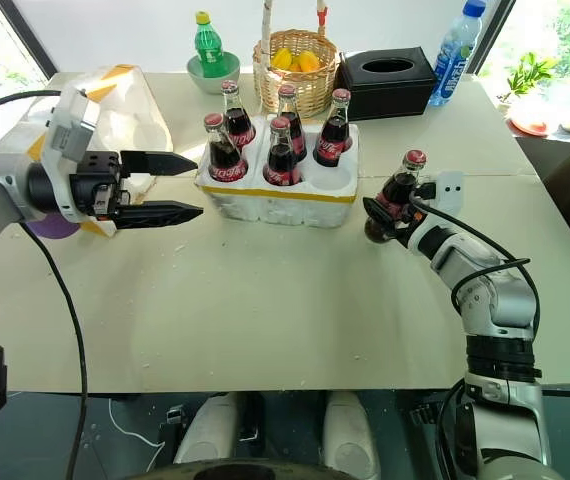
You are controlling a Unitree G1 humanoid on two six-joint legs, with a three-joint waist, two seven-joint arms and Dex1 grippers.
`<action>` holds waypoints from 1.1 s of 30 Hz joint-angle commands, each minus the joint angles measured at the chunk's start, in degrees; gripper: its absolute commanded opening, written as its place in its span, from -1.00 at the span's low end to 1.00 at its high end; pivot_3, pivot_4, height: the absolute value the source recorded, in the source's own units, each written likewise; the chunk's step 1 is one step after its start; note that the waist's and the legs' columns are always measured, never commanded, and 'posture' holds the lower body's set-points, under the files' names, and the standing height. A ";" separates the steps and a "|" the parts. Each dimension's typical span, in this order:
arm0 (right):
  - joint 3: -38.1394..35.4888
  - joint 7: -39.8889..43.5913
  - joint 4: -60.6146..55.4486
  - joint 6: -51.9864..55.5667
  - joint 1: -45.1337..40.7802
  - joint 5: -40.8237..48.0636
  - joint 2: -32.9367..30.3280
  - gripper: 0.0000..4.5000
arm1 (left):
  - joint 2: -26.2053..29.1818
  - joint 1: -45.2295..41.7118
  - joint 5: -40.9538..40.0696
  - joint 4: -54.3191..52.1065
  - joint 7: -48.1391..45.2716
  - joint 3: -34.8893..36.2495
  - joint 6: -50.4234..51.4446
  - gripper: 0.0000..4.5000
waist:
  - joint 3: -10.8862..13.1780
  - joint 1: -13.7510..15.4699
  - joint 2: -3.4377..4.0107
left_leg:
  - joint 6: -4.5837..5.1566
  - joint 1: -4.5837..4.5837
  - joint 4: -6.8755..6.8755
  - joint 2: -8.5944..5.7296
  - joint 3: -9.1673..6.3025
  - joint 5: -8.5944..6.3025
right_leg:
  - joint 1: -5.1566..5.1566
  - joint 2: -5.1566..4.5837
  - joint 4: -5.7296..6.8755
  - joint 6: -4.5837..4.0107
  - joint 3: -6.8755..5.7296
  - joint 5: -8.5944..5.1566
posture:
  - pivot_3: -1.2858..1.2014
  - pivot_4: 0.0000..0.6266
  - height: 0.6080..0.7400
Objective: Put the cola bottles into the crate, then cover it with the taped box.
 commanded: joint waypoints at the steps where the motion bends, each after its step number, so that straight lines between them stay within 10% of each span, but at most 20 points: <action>1: -3.06 1.83 -5.60 0.11 -1.72 2.20 -2.41 0.28 | 0.88 0.19 -1.29 -2.01 0.61 1.02 -0.65 1.00 | 0.02 -0.03 0.03 | 0.00 0.00 -0.01 0.00 0.00 0.00 | 0.00 0.00 0.00 0.00 0.00 0.00 | 0.03 -0.52 1.00; 14: 0.93 2.74 -6.40 6.74 -23.78 6.82 -1.72 0.28 | 0.65 1.32 -2.30 -2.80 3.19 1.71 -1.71 1.00 | 0.15 -1.29 0.24 | -0.05 -0.20 -0.09 0.04 0.04 0.03 | -0.30 0.06 0.05 -0.03 0.04 0.00 | 0.03 -0.52 1.00; 27: 15.41 2.68 4.17 0.48 -23.16 -9.41 2.84 0.28 | 2.01 3.69 -3.46 -4.74 5.77 3.82 -2.03 1.00 | 0.15 -1.29 0.23 | -0.06 -0.69 -0.03 -0.01 0.07 0.04 | -0.68 -0.01 0.18 -0.01 0.02 0.01 | 0.03 -0.52 1.00; 30: 15.94 3.78 4.74 0.85 -23.10 -10.69 2.96 0.92 | 2.88 4.22 -3.77 -5.03 6.54 4.69 -1.79 1.00 | 0.14 -1.26 0.21 | -0.06 -0.69 -0.03 0.00 0.06 0.04 | -0.69 -0.01 0.19 -0.01 0.01 0.01 | 0.03 -0.52 1.00; 33: 14.67 4.80 3.23 3.20 -23.91 -10.13 1.91 0.98 | 4.47 5.18 -4.46 -5.58 7.70 7.03 -0.89 1.00 | 0.13 -1.31 0.20 | -0.06 -0.67 -0.03 0.01 0.06 0.04 | -0.66 -0.01 0.18 -0.01 0.01 0.01 | 0.03 -0.52 1.00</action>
